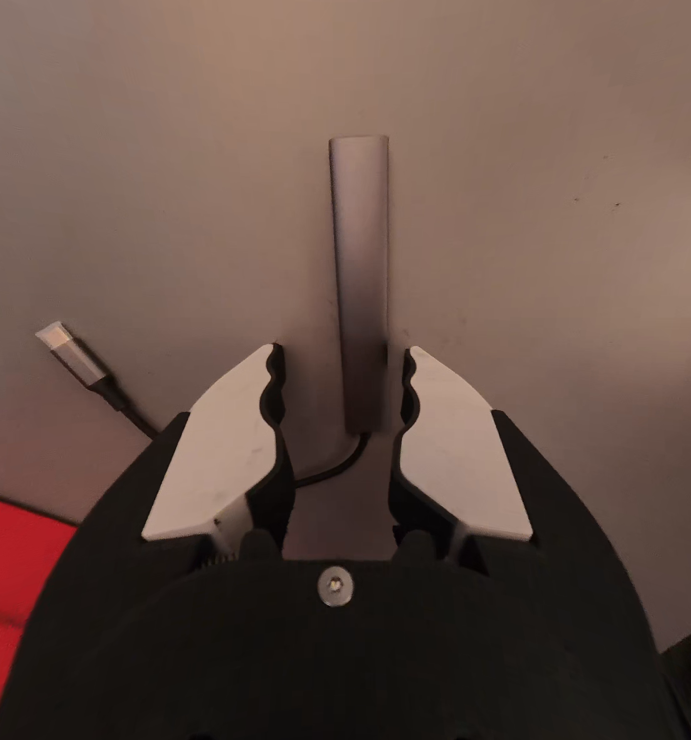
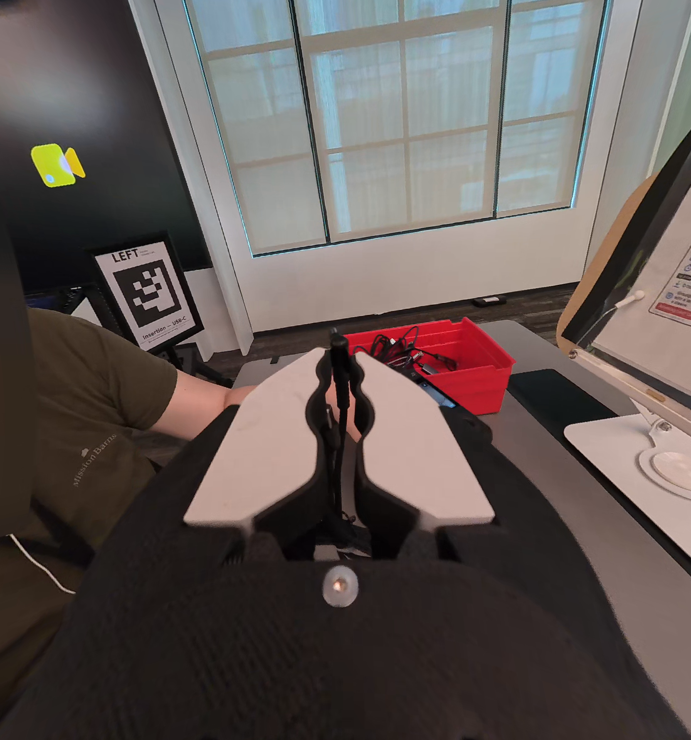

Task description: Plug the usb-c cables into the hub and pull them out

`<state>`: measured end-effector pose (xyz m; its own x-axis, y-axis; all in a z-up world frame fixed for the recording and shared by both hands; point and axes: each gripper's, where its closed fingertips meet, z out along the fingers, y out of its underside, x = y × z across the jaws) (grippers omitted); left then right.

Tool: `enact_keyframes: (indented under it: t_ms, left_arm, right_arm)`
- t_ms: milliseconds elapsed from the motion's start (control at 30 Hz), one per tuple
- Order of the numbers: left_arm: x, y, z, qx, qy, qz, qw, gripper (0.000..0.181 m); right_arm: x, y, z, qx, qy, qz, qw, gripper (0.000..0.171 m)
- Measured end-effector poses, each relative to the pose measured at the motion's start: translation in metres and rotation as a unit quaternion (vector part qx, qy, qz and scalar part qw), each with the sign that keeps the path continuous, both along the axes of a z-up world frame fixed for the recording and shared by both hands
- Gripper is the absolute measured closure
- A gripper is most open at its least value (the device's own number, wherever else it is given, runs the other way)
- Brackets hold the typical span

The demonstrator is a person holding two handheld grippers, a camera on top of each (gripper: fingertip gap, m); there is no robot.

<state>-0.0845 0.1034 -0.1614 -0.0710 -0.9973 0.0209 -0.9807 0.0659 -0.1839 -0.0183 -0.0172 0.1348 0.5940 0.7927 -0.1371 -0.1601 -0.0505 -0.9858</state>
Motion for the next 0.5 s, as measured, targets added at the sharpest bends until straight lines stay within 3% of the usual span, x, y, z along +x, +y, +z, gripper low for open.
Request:
enact_keyframes:
  t_ms: [333,367,400,500]
  left_arm:
    - [-0.001,-0.004,-0.001,0.016,-0.01,-0.012,1.0,0.13]
    - [-0.001,-0.006,-0.001,0.014,-0.011,-0.018,1.0,0.137]
    - [-0.001,-0.009,0.0,0.01,-0.011,-0.03,0.999,0.159]
    - [-0.002,-0.012,0.0,0.008,-0.004,-0.049,0.999,0.16]
  right_arm:
    - [-0.007,0.005,-0.01,-0.012,-0.031,-0.002,0.999,0.163]
    - [-0.007,0.006,-0.012,-0.014,-0.033,-0.003,0.999,0.163]
    - [-0.007,0.007,-0.013,-0.016,-0.035,-0.004,0.999,0.163]
    - [-0.008,0.009,-0.017,-0.022,-0.038,-0.005,0.999,0.163]
